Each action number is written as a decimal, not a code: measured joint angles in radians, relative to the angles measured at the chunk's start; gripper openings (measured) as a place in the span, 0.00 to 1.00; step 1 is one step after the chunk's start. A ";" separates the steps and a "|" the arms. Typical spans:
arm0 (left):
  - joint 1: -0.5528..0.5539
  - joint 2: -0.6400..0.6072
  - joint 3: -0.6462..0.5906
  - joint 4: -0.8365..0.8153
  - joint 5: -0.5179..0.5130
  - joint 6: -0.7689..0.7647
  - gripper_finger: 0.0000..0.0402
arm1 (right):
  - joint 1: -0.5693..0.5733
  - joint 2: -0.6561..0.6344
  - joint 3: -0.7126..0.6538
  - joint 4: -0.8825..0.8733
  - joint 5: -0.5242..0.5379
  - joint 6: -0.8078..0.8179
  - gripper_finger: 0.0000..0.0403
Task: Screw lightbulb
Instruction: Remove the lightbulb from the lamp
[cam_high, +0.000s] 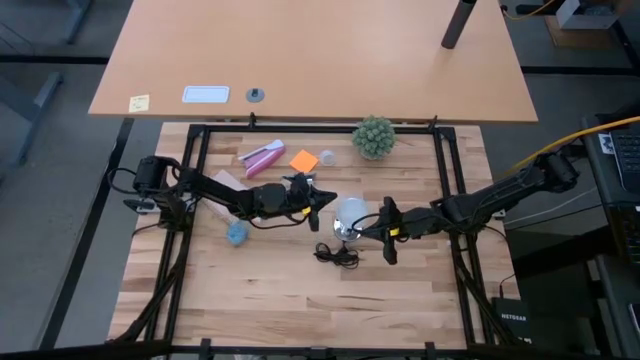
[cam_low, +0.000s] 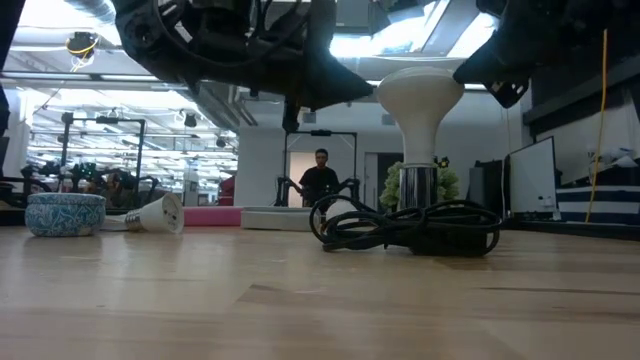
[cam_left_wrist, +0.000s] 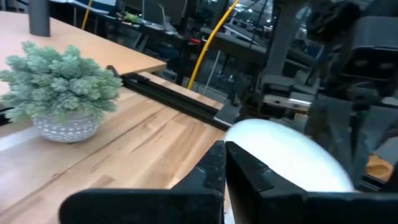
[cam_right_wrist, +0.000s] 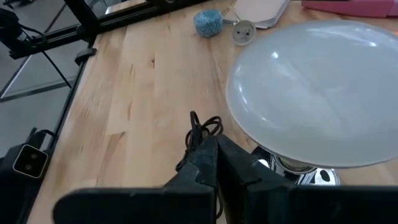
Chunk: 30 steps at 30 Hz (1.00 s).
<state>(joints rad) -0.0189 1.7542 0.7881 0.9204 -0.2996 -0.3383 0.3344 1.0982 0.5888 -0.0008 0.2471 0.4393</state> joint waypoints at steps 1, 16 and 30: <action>0.005 0.003 0.000 -0.001 0.000 0.001 0.00 | 0.000 0.001 0.000 0.000 0.000 0.000 0.01; -0.004 0.007 0.000 -0.005 0.000 0.000 0.00 | -0.001 0.000 0.000 -0.001 0.038 -0.003 0.01; -0.077 0.007 0.000 -0.019 -0.007 -0.003 0.00 | -0.001 0.000 -0.001 -0.023 0.137 -0.003 0.01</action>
<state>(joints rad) -0.0959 1.7615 0.7878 0.9016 -0.3069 -0.3412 0.3336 1.0981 0.5880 -0.0240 0.3840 0.4362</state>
